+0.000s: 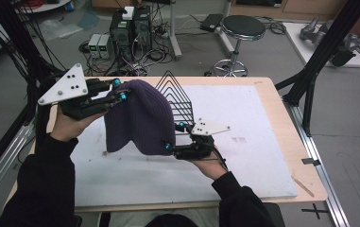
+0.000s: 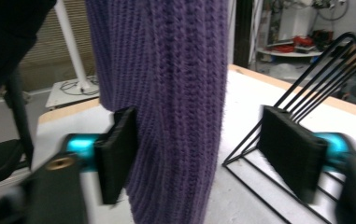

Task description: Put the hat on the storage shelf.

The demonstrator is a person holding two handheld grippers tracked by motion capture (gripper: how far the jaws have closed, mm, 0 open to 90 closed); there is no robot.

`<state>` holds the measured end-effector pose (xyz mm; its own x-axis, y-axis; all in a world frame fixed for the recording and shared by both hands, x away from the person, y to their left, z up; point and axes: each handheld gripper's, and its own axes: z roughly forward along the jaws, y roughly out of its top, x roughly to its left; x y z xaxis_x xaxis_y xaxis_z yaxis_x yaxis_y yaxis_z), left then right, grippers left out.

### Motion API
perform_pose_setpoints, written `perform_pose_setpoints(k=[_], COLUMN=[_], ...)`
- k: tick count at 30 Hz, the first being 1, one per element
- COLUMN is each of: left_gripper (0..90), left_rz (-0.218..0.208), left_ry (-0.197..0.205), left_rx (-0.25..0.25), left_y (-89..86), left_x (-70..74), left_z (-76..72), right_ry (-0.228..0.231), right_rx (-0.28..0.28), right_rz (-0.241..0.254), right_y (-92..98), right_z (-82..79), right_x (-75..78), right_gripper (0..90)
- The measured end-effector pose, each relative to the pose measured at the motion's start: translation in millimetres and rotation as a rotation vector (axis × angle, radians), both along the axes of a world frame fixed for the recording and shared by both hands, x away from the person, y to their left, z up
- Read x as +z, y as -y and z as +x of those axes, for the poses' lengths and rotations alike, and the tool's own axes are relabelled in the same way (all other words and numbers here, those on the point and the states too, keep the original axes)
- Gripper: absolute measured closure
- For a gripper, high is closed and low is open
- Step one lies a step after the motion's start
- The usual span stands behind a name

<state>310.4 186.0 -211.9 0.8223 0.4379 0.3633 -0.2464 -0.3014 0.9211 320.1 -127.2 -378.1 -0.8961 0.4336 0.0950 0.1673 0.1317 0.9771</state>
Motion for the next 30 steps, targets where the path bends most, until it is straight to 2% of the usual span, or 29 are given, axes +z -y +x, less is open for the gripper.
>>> perform_pose_setpoints(k=[4,6,7,15,17,18,22,27,30], left_gripper=[81.1,81.1,81.1,81.1,81.1,81.1,81.1,81.1,81.1], left_rz=[0.008,0.011,0.011,0.006,0.006,0.002,-0.019,-0.027,-0.04], left_ry=[-0.002,-0.003,-0.003,-0.001,-0.001,-0.001,0.003,0.011,0.014], left_rx=[0.001,0.0,0.0,-0.007,-0.006,-0.006,-0.012,-0.011,-0.007], left_y=[1.2,1.5,1.7,2.4,2.5,2.2,-0.6,-2.2,-2.3], left_x=[-0.6,-0.9,-1.0,0.0,2.1,3.4,10.5,19.4,24.1], left_z=[0.4,0.6,0.7,3.4,5.4,6.6,12.4,23.0,29.3], right_ry=[0.038,0.041,0.041,0.031,0.042,0.037,0.07,0.073,0.092], right_rx=[-0.016,-0.035,-0.042,-0.047,-0.047,-0.046,-0.058,-0.071,-0.09], right_rz=[-0.003,-0.012,-0.018,-0.012,-0.013,-0.012,-0.006,0.006,0.011], right_y=[-0.8,-0.7,-0.5,4.5,6.6,7.8,13.5,20.1,22.6], right_z=[-3.0,-4.4,-5.0,-2.9,-0.7,0.1,5.4,19.8,27.5], right_x=[1.1,1.7,1.9,4.8,7.7,9.8,22.2,38.5,47.0], right_gripper=[61.6,75.7,78.9,81.5,81.4,81.4,81.4,81.4,81.4])
